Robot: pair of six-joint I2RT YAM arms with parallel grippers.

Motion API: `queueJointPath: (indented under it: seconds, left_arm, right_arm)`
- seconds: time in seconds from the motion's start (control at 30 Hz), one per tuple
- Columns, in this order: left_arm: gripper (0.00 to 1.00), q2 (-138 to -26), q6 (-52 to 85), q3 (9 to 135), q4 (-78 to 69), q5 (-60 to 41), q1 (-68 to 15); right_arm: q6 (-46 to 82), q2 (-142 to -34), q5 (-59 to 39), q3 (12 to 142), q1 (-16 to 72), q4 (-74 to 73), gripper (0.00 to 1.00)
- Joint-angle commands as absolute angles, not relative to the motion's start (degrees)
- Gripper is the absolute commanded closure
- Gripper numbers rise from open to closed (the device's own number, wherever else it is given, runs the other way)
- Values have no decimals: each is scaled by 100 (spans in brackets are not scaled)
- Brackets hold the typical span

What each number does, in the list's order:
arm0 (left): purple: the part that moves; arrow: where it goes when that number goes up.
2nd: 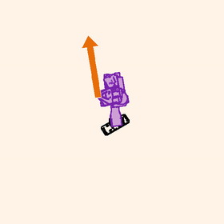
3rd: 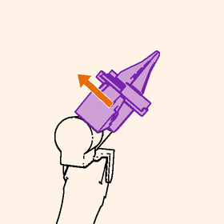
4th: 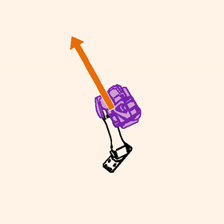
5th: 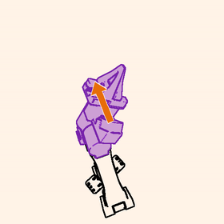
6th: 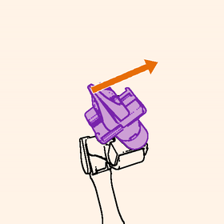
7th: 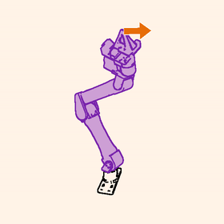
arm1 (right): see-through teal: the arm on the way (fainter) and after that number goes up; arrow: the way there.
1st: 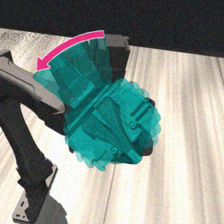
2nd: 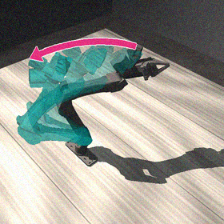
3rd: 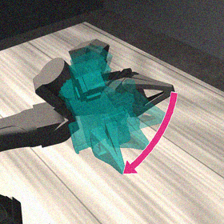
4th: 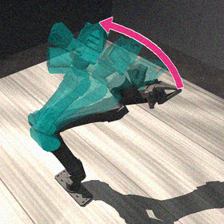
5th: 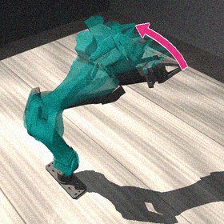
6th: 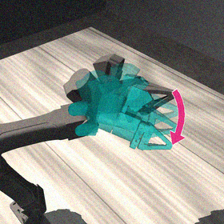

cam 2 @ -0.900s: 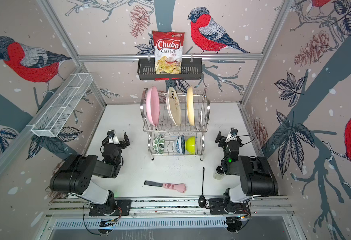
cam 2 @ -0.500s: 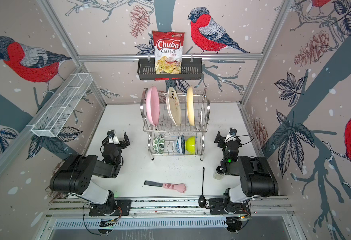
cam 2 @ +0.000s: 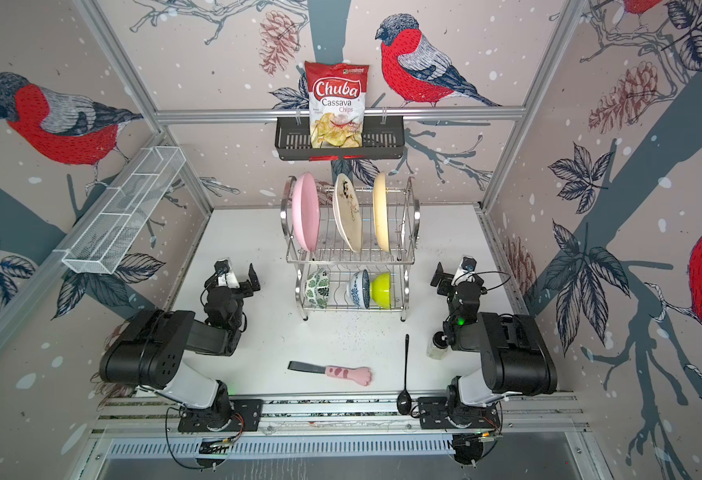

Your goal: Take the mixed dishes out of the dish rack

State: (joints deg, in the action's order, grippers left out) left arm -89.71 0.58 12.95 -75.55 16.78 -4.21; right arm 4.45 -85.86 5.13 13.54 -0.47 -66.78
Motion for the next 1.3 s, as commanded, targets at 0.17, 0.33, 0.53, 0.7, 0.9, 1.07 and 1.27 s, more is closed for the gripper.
queueJointPath:
  seconds: [0.17,0.33,0.53,0.7,0.9,1.07,1.27]
  left_arm:
    - [0,-8223,126,1907,-5984,2008,-422]
    - [0,-7450,1292,2973,-3713,3252,-431]
    - [1,-6928,3386,4642,-452,4059,-374]
    - [1,-6486,3334,5041,-100,3291,-343]
    - [10,-5825,2956,5364,88,2351,-344]
    - [12,-5359,2547,5685,473,1765,-343]
    - [17,-5565,2346,6703,1431,756,-343]
  right_arm:
    - [739,-7986,1143,2072,-44,-5096,1]
    - [1392,-6865,2299,2482,246,-3777,1]
    - [2170,-5653,2765,3339,594,-1055,1]
    - [2493,-5018,3080,4041,969,654,1]
    - [2462,-4658,2926,5039,1428,2131,15]
    - [2435,-4571,2723,5977,1641,2971,42]
    - [2317,-4796,2227,7036,1679,3457,76]
